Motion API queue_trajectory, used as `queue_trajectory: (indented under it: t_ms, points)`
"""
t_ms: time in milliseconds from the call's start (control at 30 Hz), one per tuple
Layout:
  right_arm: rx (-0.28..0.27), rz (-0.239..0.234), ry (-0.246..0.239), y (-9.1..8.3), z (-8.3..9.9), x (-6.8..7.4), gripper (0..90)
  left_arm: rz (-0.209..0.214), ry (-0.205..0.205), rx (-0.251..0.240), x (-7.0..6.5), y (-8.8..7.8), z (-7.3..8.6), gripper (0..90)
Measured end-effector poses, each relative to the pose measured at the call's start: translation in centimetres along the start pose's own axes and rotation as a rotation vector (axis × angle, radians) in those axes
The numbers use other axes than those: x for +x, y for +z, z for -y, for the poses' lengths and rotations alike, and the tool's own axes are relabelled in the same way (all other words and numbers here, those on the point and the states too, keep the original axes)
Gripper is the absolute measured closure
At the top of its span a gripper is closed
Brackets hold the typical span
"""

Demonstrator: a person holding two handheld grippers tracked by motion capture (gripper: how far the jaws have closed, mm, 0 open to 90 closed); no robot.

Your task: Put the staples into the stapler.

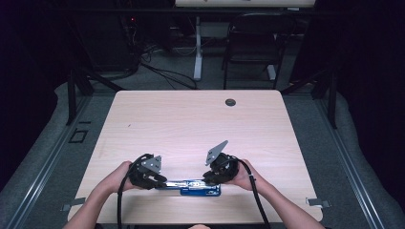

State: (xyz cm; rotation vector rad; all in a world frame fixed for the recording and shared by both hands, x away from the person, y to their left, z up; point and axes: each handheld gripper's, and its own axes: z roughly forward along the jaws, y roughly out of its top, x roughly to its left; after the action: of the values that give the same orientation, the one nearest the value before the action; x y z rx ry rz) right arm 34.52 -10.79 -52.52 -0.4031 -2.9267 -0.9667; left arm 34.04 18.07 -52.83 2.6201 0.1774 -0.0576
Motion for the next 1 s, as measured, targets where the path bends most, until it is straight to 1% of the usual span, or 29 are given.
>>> queue_trajectory:
  t_ms: [133,167,267,300,333,367,500,567,633,733,867,1000]
  points:
    - [0.004,-0.009,-0.007,0.06,0.11,-0.04,78.3,-0.002,0.0,-0.001,0.01,0.01,0.0,76.0]
    - [0.008,-0.006,-0.019,-0.04,0.09,-0.07,78.3,-0.002,0.0,-0.001,0.01,0.01,0.0,76.0]
    - [0.005,-0.005,-0.031,-0.22,0.01,-0.01,78.2,-0.002,-0.001,-0.001,0.0,0.01,-0.01,76.0]
    - [-0.008,-0.007,-0.027,-0.14,0.02,0.08,78.2,-0.002,0.0,-0.001,0.0,0.01,-0.01,75.9]
    - [-0.006,-0.003,-0.033,-0.2,-0.01,0.11,78.2,-0.003,0.003,0.001,0.02,-0.01,-0.02,75.9]
    - [-0.017,-0.008,-0.025,-0.11,0.03,0.17,78.2,-0.004,0.003,0.001,0.02,-0.01,-0.02,75.9]
    - [-0.015,-0.013,-0.032,-0.15,0.02,0.22,78.3,-0.004,0.003,0.0,0.03,-0.01,-0.03,75.9]
    - [-0.027,-0.033,-0.034,-0.16,0.0,0.31,78.3,-0.004,0.003,0.0,0.04,-0.01,-0.03,75.9]
    - [-0.008,-0.019,-0.051,-0.04,-0.15,0.55,78.3,-0.004,0.003,0.0,0.03,-0.01,-0.03,75.9]
    - [0.003,-0.012,-0.063,0.13,-0.09,0.62,78.3,-0.004,0.004,0.0,0.03,-0.01,-0.03,75.9]
    - [-0.01,-0.006,-0.059,0.02,-0.01,0.57,78.4,-0.004,0.004,0.001,0.04,-0.01,-0.03,75.9]
    - [-0.004,0.003,-0.072,0.07,0.03,0.61,78.3,-0.004,0.004,0.0,0.03,-0.01,-0.03,75.9]
